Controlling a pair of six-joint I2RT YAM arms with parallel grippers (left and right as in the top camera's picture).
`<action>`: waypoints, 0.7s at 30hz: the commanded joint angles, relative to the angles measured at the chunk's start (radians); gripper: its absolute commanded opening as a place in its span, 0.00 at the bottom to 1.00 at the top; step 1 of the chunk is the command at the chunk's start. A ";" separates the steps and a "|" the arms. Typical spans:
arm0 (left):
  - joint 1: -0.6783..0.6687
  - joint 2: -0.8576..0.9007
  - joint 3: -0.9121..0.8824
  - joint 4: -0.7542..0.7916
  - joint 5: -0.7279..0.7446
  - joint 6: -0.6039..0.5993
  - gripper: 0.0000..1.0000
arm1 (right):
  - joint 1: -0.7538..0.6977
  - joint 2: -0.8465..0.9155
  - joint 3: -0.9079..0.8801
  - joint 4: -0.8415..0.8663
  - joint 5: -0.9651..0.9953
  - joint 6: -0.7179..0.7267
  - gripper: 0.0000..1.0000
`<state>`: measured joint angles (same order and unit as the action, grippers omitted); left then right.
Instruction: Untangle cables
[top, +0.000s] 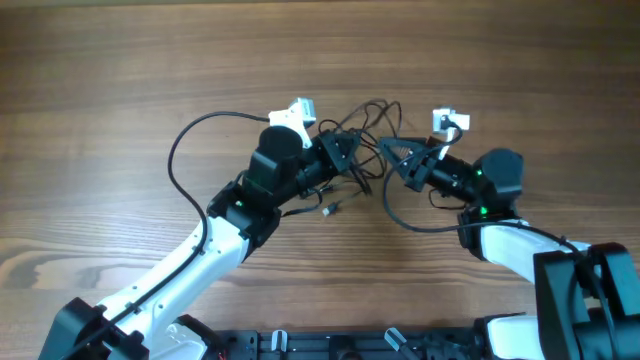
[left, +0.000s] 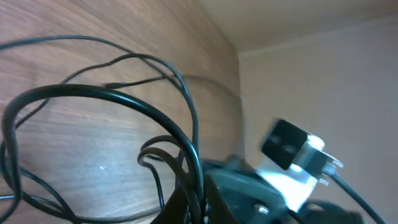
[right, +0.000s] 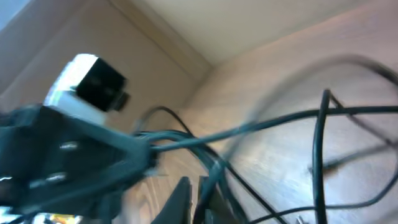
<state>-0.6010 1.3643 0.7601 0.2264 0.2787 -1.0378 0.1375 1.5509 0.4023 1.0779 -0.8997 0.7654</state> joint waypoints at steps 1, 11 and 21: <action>-0.013 0.006 0.005 0.010 -0.034 -0.114 0.04 | 0.007 -0.005 0.005 -0.011 0.100 -0.054 0.47; 0.037 0.006 0.005 0.052 -0.350 -0.591 0.04 | -0.266 -0.007 0.002 0.018 -0.224 0.127 0.99; 0.046 0.006 0.005 0.053 -0.397 -0.885 0.04 | -0.138 -0.006 -0.002 -0.242 -0.091 -0.100 1.00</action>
<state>-0.5606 1.3655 0.7601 0.2741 -0.0864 -1.8240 -0.0334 1.5501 0.3996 0.8143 -0.9840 0.7326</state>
